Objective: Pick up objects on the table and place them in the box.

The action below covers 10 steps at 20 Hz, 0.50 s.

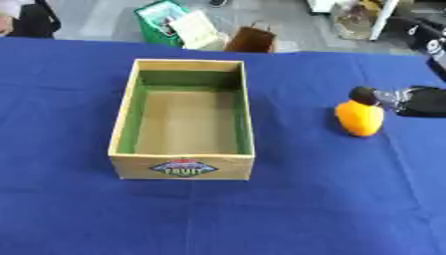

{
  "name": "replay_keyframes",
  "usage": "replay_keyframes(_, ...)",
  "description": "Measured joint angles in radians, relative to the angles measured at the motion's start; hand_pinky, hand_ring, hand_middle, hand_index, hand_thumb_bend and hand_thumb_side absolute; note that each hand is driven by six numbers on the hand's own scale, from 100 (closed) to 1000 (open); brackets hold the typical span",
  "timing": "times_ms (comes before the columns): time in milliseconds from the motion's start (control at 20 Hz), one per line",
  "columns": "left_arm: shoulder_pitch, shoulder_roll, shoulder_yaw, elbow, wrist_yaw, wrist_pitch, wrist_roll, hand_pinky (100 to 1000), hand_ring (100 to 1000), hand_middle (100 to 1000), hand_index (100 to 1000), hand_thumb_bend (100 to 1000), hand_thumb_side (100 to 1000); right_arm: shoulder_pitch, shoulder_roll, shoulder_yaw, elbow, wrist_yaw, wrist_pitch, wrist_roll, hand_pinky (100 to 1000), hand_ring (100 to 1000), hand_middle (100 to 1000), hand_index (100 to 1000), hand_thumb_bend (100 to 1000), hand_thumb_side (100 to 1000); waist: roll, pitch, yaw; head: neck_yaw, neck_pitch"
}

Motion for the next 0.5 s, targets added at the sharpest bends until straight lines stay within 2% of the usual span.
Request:
replay_keyframes(250, 0.000, 0.000, -0.005, 0.000, 0.000, 0.002, -0.006, 514, 456, 466, 550, 100, 778, -0.079, -0.019, 0.042, 0.116, 0.006, -0.014, 0.074, 922, 1000, 908, 1000, 883, 724, -0.006, 0.001, 0.008, -0.012, -0.001)
replay_keyframes(500, 0.000, 0.000, -0.005, 0.000, 0.000, 0.004, -0.008, 514, 456, 466, 550, 100, 779, -0.132, -0.018, 0.073, 0.210, 0.038, -0.051, 0.149, 918, 1000, 908, 1000, 876, 700, -0.010, 0.004, 0.012, -0.022, -0.001)
